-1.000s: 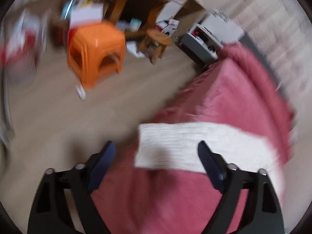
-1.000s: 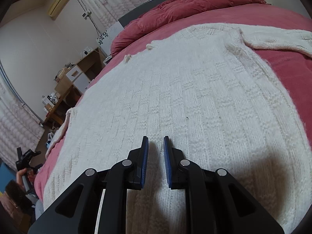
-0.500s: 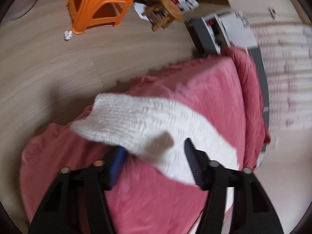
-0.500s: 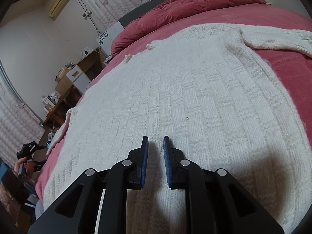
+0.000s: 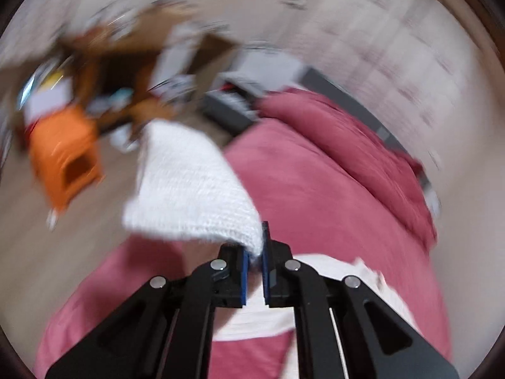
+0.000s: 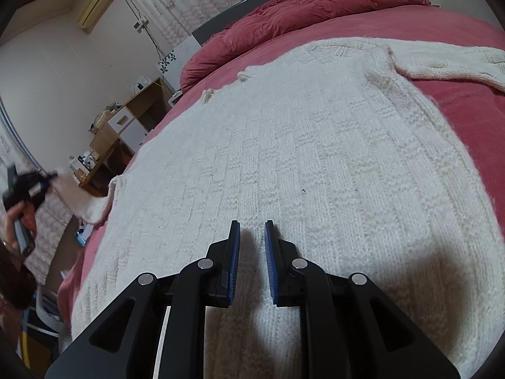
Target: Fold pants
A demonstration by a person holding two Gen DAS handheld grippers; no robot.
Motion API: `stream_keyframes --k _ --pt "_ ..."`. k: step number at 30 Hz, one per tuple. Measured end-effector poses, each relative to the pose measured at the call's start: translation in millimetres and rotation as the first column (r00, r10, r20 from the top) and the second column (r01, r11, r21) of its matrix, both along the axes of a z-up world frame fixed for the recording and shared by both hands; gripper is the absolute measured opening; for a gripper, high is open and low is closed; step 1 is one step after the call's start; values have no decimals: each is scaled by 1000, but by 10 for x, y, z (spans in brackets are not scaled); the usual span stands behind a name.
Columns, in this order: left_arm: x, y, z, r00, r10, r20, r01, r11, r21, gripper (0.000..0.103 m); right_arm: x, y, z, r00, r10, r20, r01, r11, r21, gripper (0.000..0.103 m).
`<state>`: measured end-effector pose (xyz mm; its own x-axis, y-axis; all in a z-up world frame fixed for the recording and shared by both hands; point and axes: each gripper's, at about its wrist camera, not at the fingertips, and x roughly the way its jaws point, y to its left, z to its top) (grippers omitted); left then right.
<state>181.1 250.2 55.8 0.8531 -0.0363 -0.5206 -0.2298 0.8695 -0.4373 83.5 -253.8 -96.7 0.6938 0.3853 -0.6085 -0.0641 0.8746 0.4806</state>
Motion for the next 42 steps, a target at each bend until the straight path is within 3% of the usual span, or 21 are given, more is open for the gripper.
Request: stream_keyframes --k 2,6,11,14,15,16,19,23,28,31,32,33,34,37,40,42 --pt "148 -412 130 996 -87 16 86 994 62 6 -5 -15 3 1000 1 1 -1 1000 2 14" --pt "434 -1408 138 965 -263 -5 260 949 176 6 -14 -31 13 1000 3 3 -3 1000 9 14" --pt "610 -2666 -315 892 -438 -115 451 841 298 6 -4 -86 -1 1000 8 3 -8 1000 19 14" --pt "590 -3268 -654 856 -476 -201 516 775 363 10 3 -106 -4 1000 10 1 -10 1000 25 14" --pt "606 -3424 -751 842 -490 -225 539 755 374 11 3 -104 1 1000 11 1 -11 1000 27 14" --pt "587 -3554 -876 825 -509 -245 565 736 373 18 7 -112 1 1000 12 -1 -12 999 30 14" --pt "384 -3717 -1033 787 -569 -240 617 721 316 48 29 -141 -2 1000 15 -5 -15 999 38 14" --pt "64 -3637 -1042 763 -610 -212 646 710 281 53 30 -170 24 1000 13 1 -13 999 37 14" --pt "-340 -3019 -1071 792 -584 -177 609 737 295 53 94 -66 228 998 70 4 -70 997 25 14" --pt "-451 -2640 -1194 830 -532 -170 558 781 282 53 290 53 408 995 104 6 -104 993 54 18" --pt "-453 -2546 -1254 839 -515 -174 543 800 256 53 397 90 444 995 104 -12 -103 993 66 48" --pt "-454 -2438 -1304 854 -489 -179 519 824 227 53 503 125 469 995 95 -33 -92 992 85 64" --pt "-459 -2310 -1356 872 -457 -174 484 857 178 53 634 163 512 996 87 -25 -83 988 132 74" --pt "-461 -2045 -1440 906 -397 -145 409 910 62 53 970 312 530 996 64 -55 -56 988 142 74" --pt "-452 -1970 -1476 907 -401 -131 406 914 15 52 1244 418 409 993 42 -113 -21 983 182 61" --pt "-504 -1937 -1474 904 -408 -130 412 911 1 52 1378 500 316 988 14 -152 11 987 158 50"
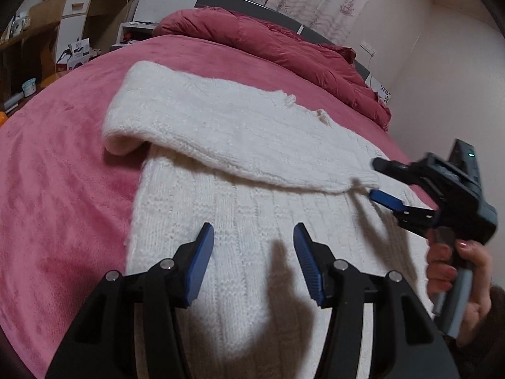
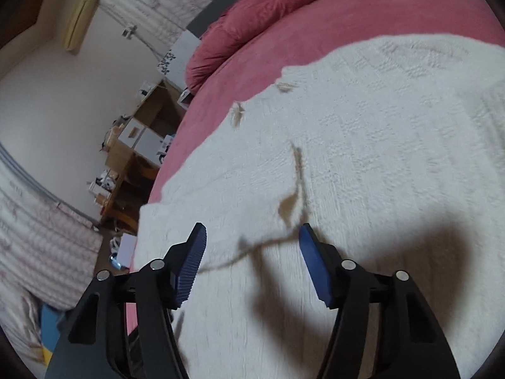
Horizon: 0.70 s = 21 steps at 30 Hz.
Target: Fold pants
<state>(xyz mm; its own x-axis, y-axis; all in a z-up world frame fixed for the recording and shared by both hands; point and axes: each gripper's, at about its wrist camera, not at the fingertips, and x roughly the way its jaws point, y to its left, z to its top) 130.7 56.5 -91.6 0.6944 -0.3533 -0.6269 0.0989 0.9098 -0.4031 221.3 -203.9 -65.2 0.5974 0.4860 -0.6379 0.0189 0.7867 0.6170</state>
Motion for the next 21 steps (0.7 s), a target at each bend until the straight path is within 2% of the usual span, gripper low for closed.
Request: stream_keyframes --k 2,4,5,8,12,14,16,18,19,20,21 --pt "4 20 21 1000 -12 -6 12 1000 -14 52 64 48 -24 1000 -14 -9 14 999 -29 22" --pt "64 32 52 1000 -22 -9 22 1000 -13 52 143 121 47 1000 2 2 -2 999 -37 10" --pt "77 70 77 1000 -24 -8 24 1000 -7 52 158 111 104 1000 5 18 -4 999 -38 8" --pt "218 116 168 1000 -28 10 28 999 42 52 224 107 430 993 19 116 -14 999 -39 6" --pt "486 194 260 999 -25 19 24 998 64 52 300 5 898 968 4 252 26 993 -115 6" --pt "609 229 268 1000 -9 18 8 996 84 52 355 -103 1054 952 -30 305 84 982 -168 6" --pt "731 296 272 999 18 32 -22 994 110 53 420 -218 1024 952 -55 303 117 975 -190 6" --pt "833 345 243 999 43 20 -46 990 137 53 524 -317 815 966 -66 251 119 972 -201 6" --pt "847 387 212 996 90 16 -91 981 168 54 583 -336 692 973 -67 223 118 968 -223 6" --pt "854 423 187 992 125 6 -124 977 174 55 628 -361 580 978 -63 198 111 964 -240 6" --pt "851 482 139 990 140 -13 -137 980 146 56 630 -388 470 982 -63 178 106 963 -247 6"
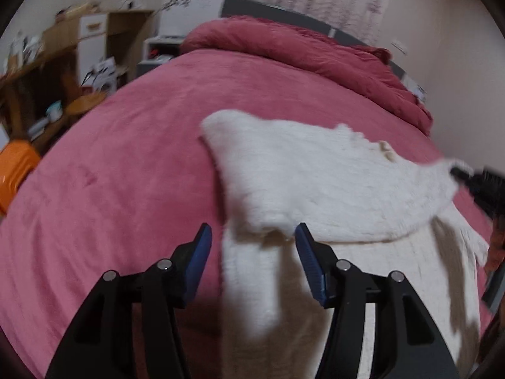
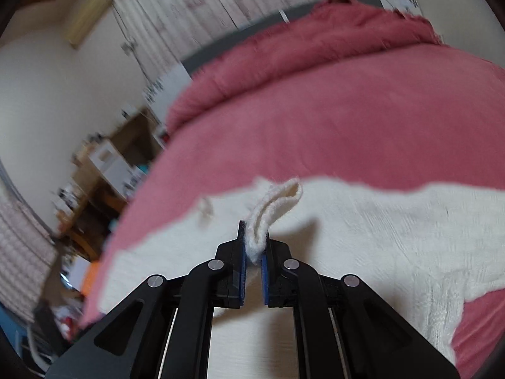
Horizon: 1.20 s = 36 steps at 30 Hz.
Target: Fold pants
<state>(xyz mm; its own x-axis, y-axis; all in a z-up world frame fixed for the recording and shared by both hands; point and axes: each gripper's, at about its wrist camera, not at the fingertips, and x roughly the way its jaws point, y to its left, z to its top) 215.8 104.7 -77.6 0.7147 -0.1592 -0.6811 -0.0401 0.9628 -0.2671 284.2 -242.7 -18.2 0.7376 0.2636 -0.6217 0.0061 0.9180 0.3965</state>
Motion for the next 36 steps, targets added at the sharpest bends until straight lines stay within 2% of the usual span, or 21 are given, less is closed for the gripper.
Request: stream_keyframes --k 2,5,9,12,13,14,16,19,20,23,25,27,30,32,34,36 --pt "-34 144 -89 1000 16 -8 -16 996 -85 56 30 -66 -238 998 -17 -54 19 1000 26 6" --pt "-105 208 -76 1000 28 -4 -28 995 -95 56 55 -170 -450 994 -45 -95 51 997 63 6" --pt "13 79 -40 1000 11 -24 -11 1000 -14 57 43 -202 -446 995 -47 -90 57 993 103 6" --pt "120 -86 -28 998 -3 -58 9 995 103 57 31 -206 -284 998 -41 -47 47 992 120 6" --pt "165 -115 -11 998 25 -61 -15 987 160 57 15 -216 -200 999 -34 -28 37 991 127 6" --pt "201 -105 1 997 50 -64 -38 983 178 57 17 -212 -137 1000 -30 -10 31 992 123 6" --pt "284 2 31 993 103 -64 -94 986 138 60 10 -191 -10 999 -29 23 26 993 117 6" --pt "274 277 52 973 219 -70 -214 974 72 63 5 -178 62 999 -26 38 22 993 117 6" --pt "247 344 31 969 233 -81 -228 971 69 63 -9 -176 53 999 -21 40 16 993 116 6" --pt "96 410 -66 971 222 -83 -212 971 111 63 -22 -176 -98 1000 -26 8 26 996 83 6" --pt "-19 406 -105 976 210 -64 -200 971 134 66 -12 -223 -291 997 -44 -56 48 995 83 6" --pt "-71 401 -114 980 195 -49 -188 976 112 67 13 -261 -464 993 -35 -112 46 994 96 6" --pt "-71 426 -44 986 157 -61 -150 983 107 67 4 -299 -482 994 -18 -106 31 992 121 6" --pt "-196 413 62 985 171 -26 -166 979 120 67 32 -318 -480 991 -7 -132 26 989 145 6" --pt "-344 393 209 979 195 53 -199 974 105 65 42 -329 -489 989 23 -148 1 986 165 7" --pt "-414 345 372 973 197 118 -208 974 94 65 7 -337 -489 989 53 -140 -27 983 182 18"
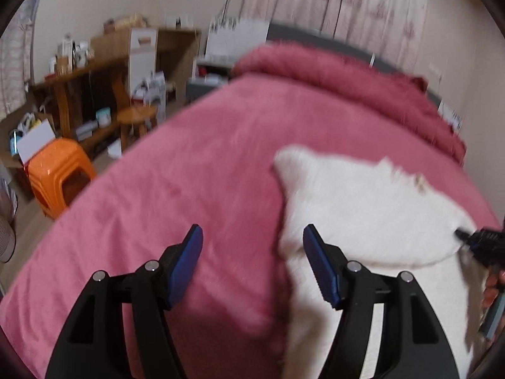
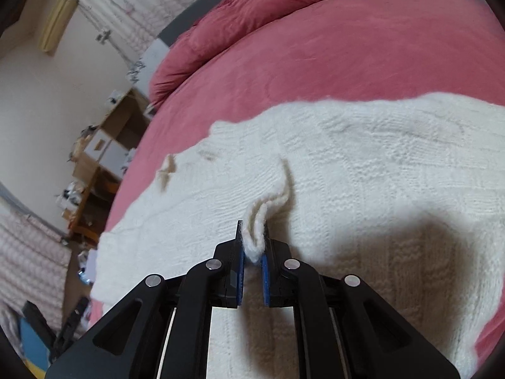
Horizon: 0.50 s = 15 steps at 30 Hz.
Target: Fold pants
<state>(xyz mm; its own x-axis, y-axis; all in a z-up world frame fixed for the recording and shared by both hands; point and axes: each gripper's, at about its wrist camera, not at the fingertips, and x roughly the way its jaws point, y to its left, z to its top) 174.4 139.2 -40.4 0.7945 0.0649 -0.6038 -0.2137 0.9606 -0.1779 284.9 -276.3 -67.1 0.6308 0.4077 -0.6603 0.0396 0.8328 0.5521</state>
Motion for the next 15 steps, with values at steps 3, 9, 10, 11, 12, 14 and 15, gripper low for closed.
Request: stream_keyframes --k 3,9,10,11,12,14,15 --pt "93 -64 201 997 -28 65 30 999 -26 65 -65 -1 -16 1000 9 20 -10 998 54 50" --pt "976 -304 -49 980 -95 -173 107 992 62 37 33 165 52 1000 5 9 -5 998 -67 32" --pt "1040 -338 -87 976 -89 -197 106 991 76 25 69 205 60 1000 9 2 -9 995 -102 18" --pt "1121 -345 -165 968 -102 -229 121 990 72 14 94 240 68 1000 18 1 -17 991 -130 9" --pt "1153 -335 -215 964 -110 -243 127 990 57 12 93 268 94 1000 25 18 -22 989 -144 9" --pt "1048 -242 -158 980 -83 -182 85 996 4 10 43 258 210 994 33 100 -22 994 -111 8" --pt "986 -200 -127 986 -71 -152 72 997 -4 10 27 246 248 991 39 128 -26 995 -101 8"
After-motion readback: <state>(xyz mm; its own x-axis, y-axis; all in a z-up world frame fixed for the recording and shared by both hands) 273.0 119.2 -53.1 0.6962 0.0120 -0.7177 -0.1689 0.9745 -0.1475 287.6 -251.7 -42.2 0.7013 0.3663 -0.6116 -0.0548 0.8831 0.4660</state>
